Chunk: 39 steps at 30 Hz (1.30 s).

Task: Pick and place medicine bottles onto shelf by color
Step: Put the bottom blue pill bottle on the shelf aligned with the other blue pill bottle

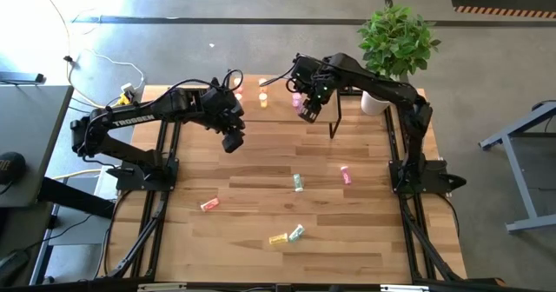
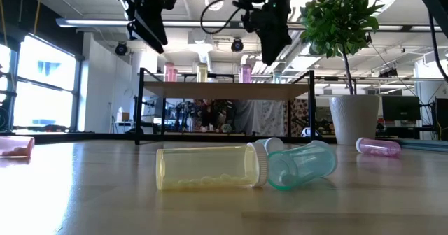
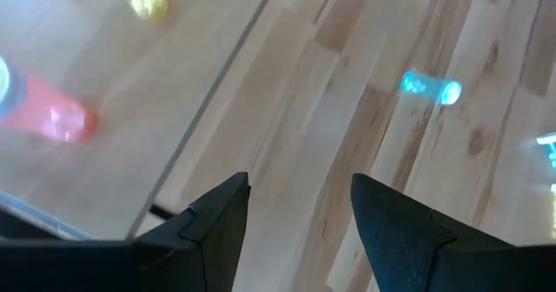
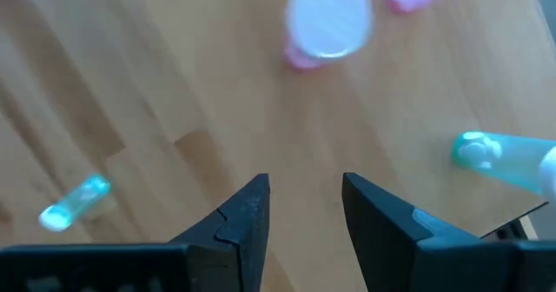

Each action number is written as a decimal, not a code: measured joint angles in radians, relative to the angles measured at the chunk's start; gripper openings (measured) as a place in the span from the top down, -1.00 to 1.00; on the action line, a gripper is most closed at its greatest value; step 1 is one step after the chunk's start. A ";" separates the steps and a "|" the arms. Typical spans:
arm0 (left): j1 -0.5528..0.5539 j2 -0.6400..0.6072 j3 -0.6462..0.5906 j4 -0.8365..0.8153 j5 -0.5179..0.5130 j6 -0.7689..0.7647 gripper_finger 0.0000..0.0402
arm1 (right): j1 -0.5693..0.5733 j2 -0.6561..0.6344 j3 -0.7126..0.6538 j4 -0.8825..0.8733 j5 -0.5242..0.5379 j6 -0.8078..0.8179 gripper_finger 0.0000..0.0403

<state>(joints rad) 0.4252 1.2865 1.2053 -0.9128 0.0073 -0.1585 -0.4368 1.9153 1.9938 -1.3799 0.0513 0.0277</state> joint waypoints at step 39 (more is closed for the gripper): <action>-0.482 0.000 0.000 -0.297 -0.145 -0.205 0.03 | 0.615 -0.054 -0.002 -0.158 0.148 0.906 0.32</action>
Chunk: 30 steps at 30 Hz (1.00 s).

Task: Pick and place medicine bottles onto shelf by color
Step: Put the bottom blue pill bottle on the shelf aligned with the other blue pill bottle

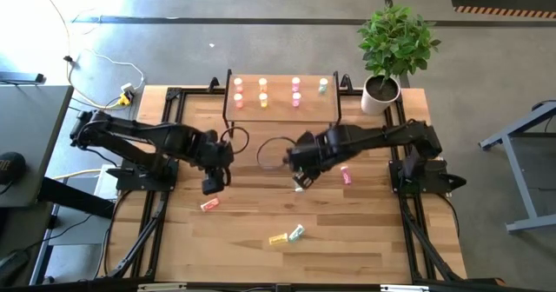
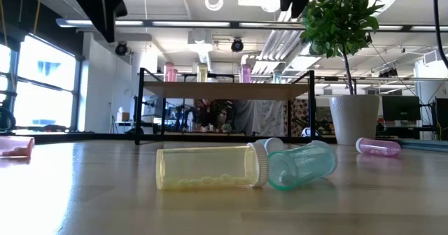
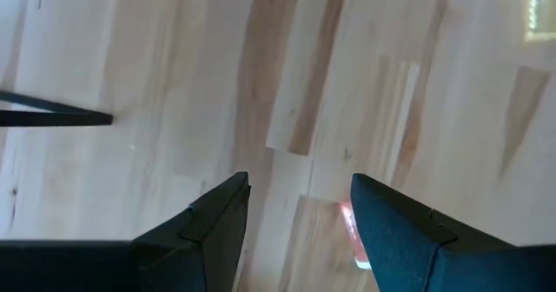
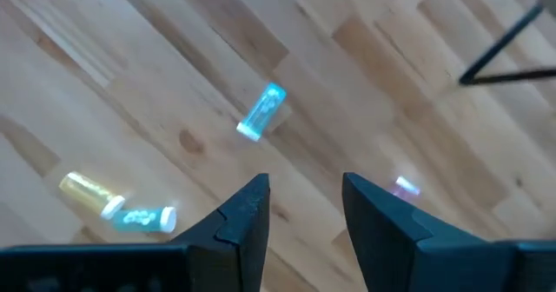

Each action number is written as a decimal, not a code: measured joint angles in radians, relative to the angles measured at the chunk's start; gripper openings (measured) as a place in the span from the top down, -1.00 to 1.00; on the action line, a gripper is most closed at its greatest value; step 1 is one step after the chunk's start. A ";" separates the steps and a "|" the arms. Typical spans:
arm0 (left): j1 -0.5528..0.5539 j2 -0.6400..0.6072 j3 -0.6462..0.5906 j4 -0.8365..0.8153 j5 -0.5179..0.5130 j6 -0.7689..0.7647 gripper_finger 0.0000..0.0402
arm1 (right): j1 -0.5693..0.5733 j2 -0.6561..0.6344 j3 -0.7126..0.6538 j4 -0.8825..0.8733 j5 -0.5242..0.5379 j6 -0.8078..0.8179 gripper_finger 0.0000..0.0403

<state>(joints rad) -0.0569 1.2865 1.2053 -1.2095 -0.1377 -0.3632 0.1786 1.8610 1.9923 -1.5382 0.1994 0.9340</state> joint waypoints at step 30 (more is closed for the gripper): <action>-0.155 -0.001 0.000 0.004 -0.024 -0.098 0.03 | 0.388 0.000 -0.378 0.386 -0.062 0.492 0.32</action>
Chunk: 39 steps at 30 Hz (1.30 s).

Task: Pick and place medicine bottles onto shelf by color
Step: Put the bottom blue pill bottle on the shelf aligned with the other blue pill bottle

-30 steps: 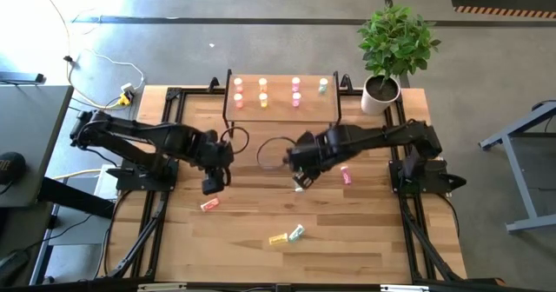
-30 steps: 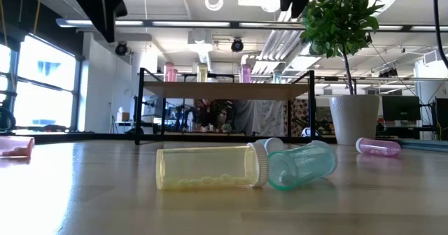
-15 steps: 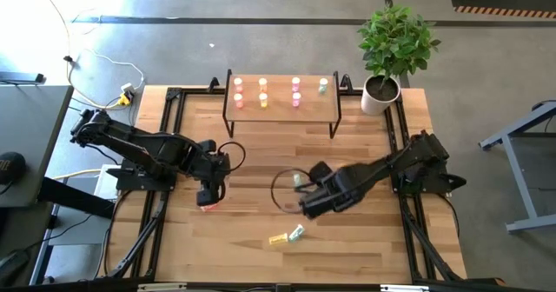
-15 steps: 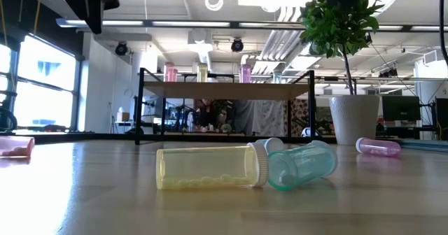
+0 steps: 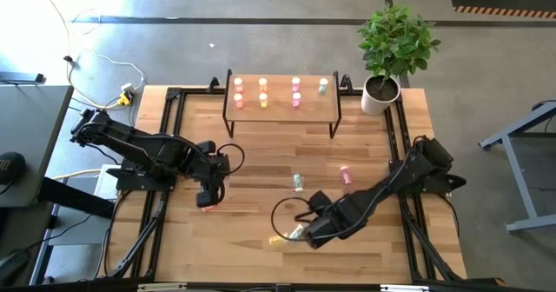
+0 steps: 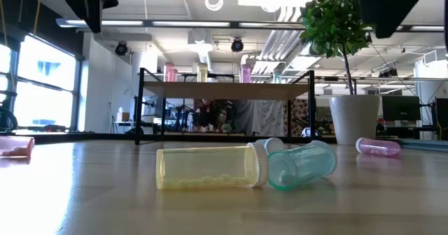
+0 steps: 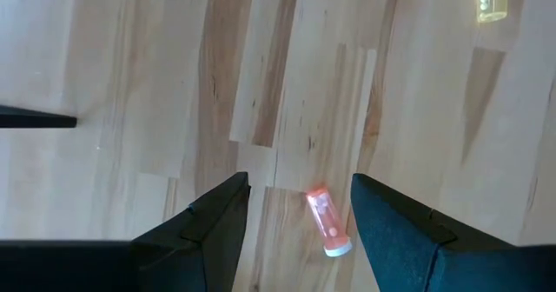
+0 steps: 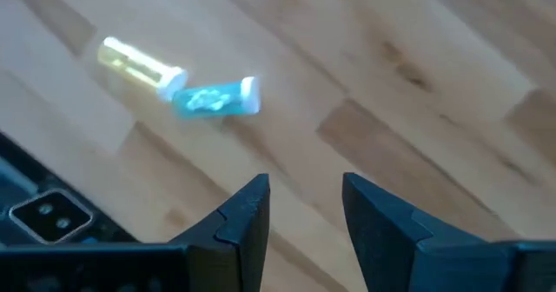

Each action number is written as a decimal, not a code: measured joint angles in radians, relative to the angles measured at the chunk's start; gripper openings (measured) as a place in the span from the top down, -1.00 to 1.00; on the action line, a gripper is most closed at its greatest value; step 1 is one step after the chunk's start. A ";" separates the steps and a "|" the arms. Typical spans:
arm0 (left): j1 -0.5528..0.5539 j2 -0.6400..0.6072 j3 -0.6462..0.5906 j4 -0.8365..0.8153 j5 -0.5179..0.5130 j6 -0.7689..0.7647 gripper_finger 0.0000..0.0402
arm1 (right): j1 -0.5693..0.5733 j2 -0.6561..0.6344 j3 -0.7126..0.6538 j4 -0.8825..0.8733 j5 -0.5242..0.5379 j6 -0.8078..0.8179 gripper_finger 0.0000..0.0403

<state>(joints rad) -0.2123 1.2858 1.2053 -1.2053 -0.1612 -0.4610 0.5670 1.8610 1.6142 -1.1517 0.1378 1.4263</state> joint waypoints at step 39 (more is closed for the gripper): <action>0.000 0.000 0.000 0.067 -0.007 -0.086 0.03 | 0.001 0.033 -0.142 0.483 0.014 0.848 0.32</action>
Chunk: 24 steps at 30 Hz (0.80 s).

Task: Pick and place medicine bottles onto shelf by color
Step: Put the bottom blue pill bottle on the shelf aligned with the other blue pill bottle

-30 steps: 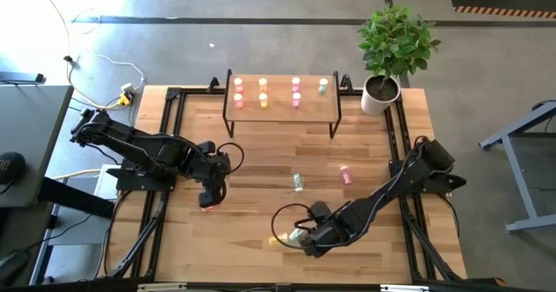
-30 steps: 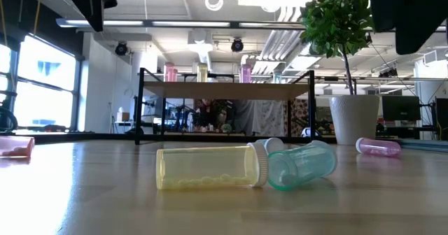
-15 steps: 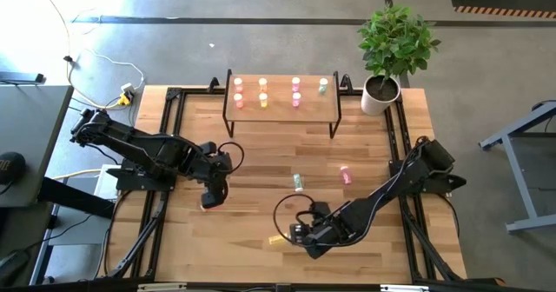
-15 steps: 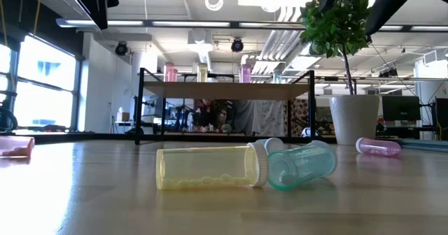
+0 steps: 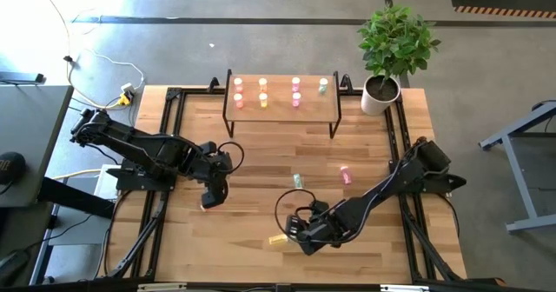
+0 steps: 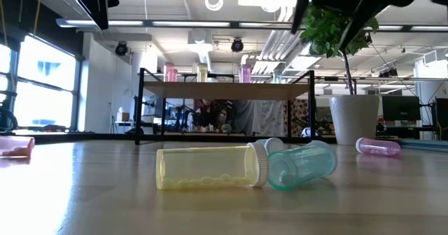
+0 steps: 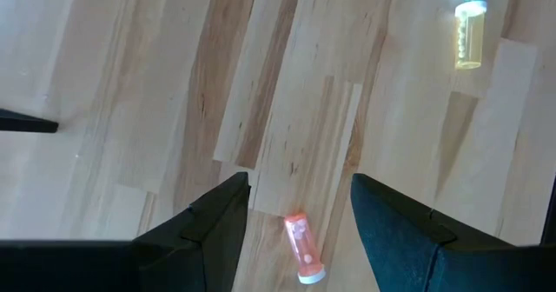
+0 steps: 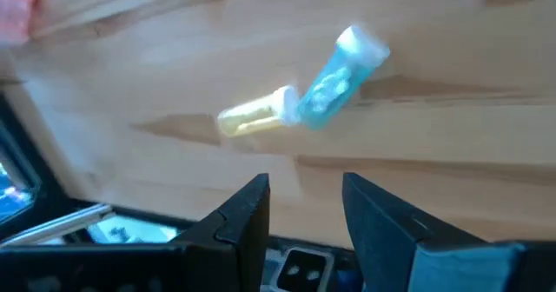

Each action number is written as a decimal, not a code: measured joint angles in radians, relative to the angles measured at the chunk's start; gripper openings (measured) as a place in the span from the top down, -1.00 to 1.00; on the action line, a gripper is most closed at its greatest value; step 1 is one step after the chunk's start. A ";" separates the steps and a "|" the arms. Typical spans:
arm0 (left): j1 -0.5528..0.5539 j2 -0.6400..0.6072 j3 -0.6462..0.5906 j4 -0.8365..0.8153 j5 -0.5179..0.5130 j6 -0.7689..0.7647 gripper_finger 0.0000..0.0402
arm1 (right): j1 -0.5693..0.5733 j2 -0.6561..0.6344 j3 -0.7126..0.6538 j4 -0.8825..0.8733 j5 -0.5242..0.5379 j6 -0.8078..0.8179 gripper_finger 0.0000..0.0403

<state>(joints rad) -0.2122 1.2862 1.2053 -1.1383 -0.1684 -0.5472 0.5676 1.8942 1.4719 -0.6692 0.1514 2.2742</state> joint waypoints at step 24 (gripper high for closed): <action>0.000 0.000 0.000 0.016 -0.002 0.000 0.03 | -0.087 0.135 0.000 0.096 -0.186 0.058 0.32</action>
<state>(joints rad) -0.2119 1.2865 1.2053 -1.1227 -0.1705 -0.5468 0.4810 2.0294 1.4719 -0.5728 -0.0345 2.3325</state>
